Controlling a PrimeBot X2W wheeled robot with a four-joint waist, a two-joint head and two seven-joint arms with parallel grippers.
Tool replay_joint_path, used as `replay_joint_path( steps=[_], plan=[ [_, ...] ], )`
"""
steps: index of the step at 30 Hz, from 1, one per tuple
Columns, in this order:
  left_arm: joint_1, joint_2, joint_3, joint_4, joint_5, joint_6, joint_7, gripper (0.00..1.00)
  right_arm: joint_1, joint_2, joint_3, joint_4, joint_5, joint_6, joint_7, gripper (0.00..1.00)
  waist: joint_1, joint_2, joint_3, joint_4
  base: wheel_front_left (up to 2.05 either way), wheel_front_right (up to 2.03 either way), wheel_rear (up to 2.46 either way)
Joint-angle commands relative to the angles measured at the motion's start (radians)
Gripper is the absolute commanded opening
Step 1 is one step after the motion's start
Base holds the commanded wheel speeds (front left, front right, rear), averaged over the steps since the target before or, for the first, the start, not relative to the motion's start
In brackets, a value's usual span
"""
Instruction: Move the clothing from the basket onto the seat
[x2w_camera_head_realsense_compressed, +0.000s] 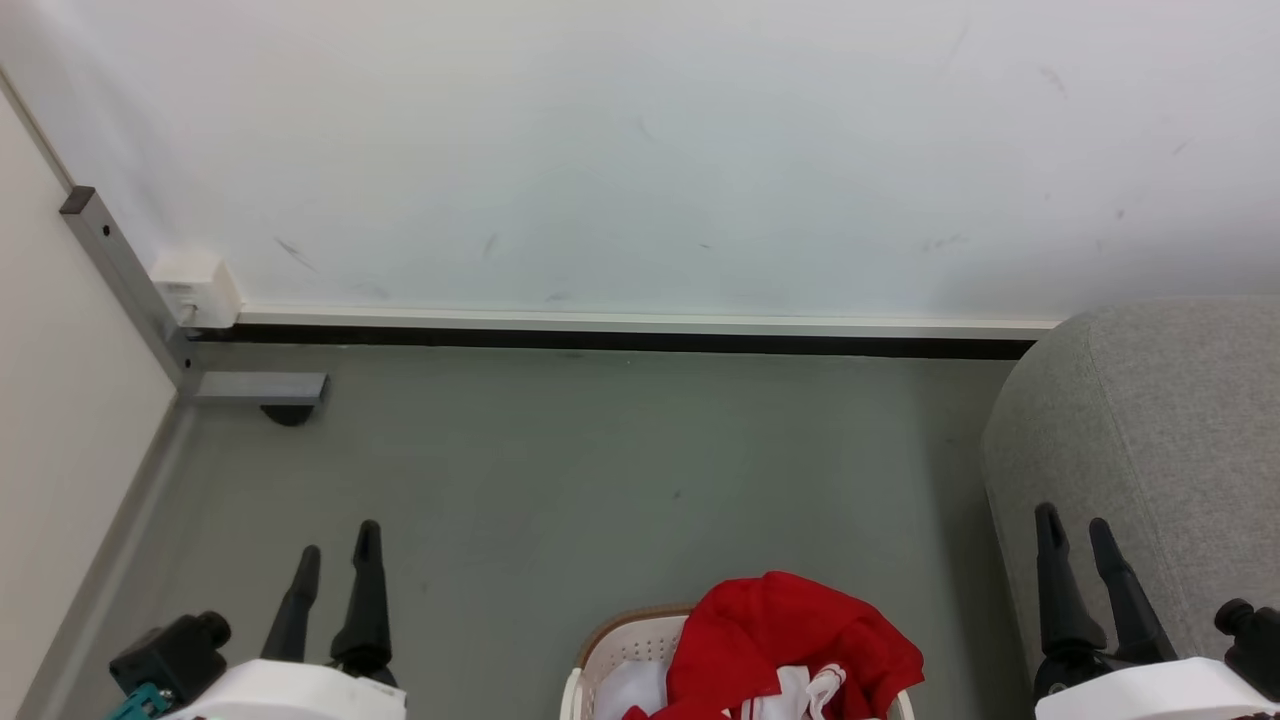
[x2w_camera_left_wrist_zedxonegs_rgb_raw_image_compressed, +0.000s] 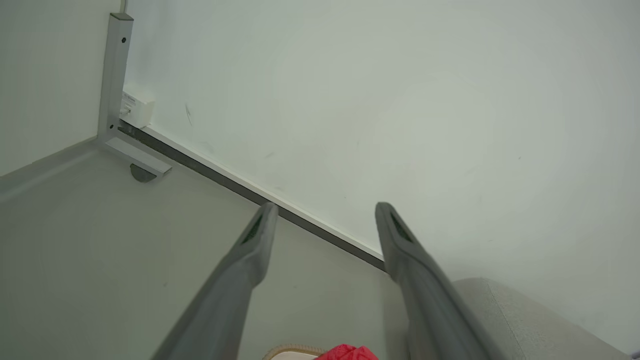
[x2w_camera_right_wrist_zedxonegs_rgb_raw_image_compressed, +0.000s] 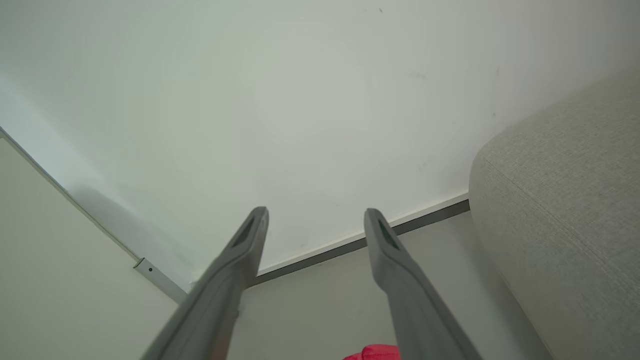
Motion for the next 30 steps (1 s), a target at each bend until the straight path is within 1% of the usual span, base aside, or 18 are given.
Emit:
replay_joint_path(
  steps=[1,10,30],
  plan=[
    [-0.004,0.014,-0.007,-0.013,0.040,0.008,-0.014,1.00,-0.014,-0.007,0.004,-0.005,-0.033,-0.001,-0.011,1.00,0.0000,0.0000,0.000,0.000,0.00,0.00,0.00],
    [-0.002,0.027,-0.037,-0.018,0.128,0.038,-0.038,1.00,-0.012,-0.007,0.022,0.014,-0.124,-0.001,-0.036,1.00,0.0000,0.0000,-0.004,0.001,0.00,0.00,0.00],
    [0.007,0.040,-0.075,-0.023,0.305,0.064,-0.085,1.00,-0.016,-0.009,0.055,0.021,-0.269,-0.001,-0.083,1.00,0.0000,0.0000,-0.010,-0.001,0.00,0.00,0.00]
  ],
)
